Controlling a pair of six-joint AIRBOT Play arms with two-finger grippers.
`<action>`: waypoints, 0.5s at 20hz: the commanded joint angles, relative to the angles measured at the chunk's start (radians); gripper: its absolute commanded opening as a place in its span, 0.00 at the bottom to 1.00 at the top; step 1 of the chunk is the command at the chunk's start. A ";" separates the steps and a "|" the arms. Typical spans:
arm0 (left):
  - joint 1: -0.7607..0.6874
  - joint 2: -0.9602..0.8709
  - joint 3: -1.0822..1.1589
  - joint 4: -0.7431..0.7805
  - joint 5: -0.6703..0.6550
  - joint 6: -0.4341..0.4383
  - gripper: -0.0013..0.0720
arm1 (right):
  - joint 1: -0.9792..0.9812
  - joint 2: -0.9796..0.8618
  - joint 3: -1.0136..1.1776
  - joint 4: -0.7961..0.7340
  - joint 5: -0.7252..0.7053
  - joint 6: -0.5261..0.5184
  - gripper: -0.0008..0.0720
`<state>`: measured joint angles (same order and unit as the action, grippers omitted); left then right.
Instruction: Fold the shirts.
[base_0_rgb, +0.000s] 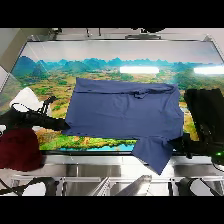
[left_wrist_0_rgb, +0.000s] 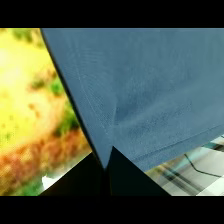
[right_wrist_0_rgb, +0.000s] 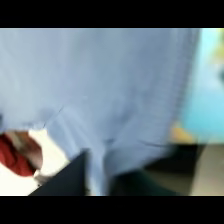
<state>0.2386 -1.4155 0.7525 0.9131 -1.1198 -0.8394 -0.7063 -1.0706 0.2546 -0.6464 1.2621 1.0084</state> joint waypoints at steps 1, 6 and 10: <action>0.001 0.001 0.000 0.001 -0.019 0.001 0.02 | 0.028 0.000 -0.007 0.048 0.092 0.020 0.04; 0.002 0.001 0.081 -0.005 -0.122 0.001 0.05 | 0.033 -0.034 0.230 0.223 0.105 0.080 0.04; 0.001 -0.006 0.253 -0.121 -0.151 0.001 0.05 | 0.170 -0.207 0.443 0.384 0.061 0.076 0.04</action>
<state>0.2394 -1.4162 0.9047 0.8600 -1.2388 -0.8391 -0.6144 -1.1820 0.5648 -0.3927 1.3533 1.0801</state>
